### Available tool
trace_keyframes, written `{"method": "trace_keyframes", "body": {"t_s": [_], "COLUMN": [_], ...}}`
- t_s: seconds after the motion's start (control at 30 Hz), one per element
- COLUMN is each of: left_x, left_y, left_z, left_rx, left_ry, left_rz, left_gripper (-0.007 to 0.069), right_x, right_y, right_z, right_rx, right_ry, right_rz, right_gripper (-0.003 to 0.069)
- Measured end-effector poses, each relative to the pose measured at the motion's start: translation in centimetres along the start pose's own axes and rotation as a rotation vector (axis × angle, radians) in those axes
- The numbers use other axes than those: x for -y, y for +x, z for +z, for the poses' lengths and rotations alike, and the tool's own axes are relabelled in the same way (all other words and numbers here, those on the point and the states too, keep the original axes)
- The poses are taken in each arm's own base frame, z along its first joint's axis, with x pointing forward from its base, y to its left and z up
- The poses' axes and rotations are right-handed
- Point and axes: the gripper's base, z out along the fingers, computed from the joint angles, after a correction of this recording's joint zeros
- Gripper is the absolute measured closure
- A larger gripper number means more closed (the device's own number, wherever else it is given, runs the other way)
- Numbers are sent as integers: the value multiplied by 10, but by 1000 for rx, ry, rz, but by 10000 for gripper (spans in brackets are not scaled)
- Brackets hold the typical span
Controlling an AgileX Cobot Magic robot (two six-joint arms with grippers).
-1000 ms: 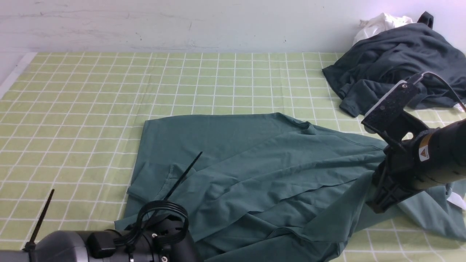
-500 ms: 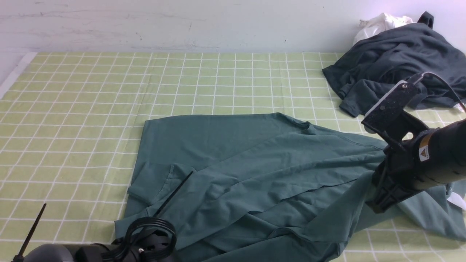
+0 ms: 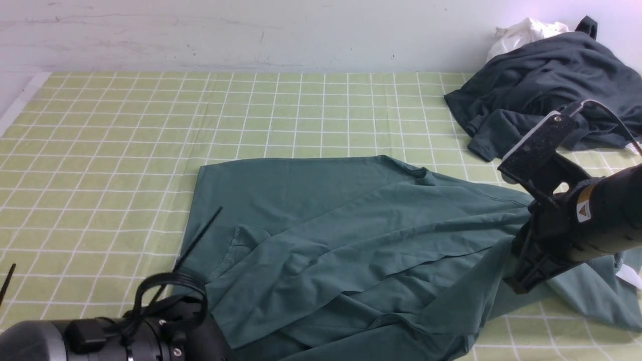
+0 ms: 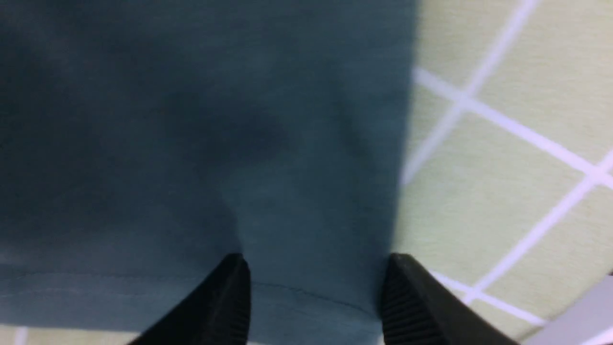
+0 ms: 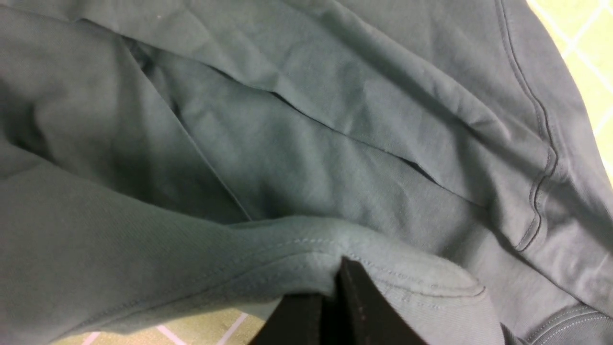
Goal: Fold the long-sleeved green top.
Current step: Use both arms simultaneously to clamp the lower edge of the clothing fabric
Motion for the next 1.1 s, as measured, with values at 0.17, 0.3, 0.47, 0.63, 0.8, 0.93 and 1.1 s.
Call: {"method": "trace_keyframes", "body": {"t_s": [0.17, 0.3, 0.47, 0.63, 0.8, 0.93, 1.1], "left_x": [-3, 1, 1, 0, 0, 0, -6], "left_y": [2, 2, 7, 7, 8, 9, 15], "left_z": [2, 2, 7, 8, 6, -13, -60], "left_rx": [2, 9, 25, 31, 12, -20, 91], "left_ry": [43, 90, 76, 59, 66, 75, 20], "left_rz": [19, 35, 49, 61, 59, 44, -32], "left_gripper": [269, 269, 301, 463, 603, 626, 626], "right_x": [0, 0, 0, 0, 0, 0, -2], "right_y": [0, 0, 0, 0, 0, 0, 9], "right_z": [0, 0, 0, 0, 0, 0, -2], "right_rx": [0, 0, 0, 0, 0, -5, -94], "right_ry": [-1, -1, -1, -1, -1, -2, -25], "right_rz": [1, 1, 1, 1, 1, 1, 1], "right_gripper": [652, 652, 652, 652, 652, 652, 652]}}
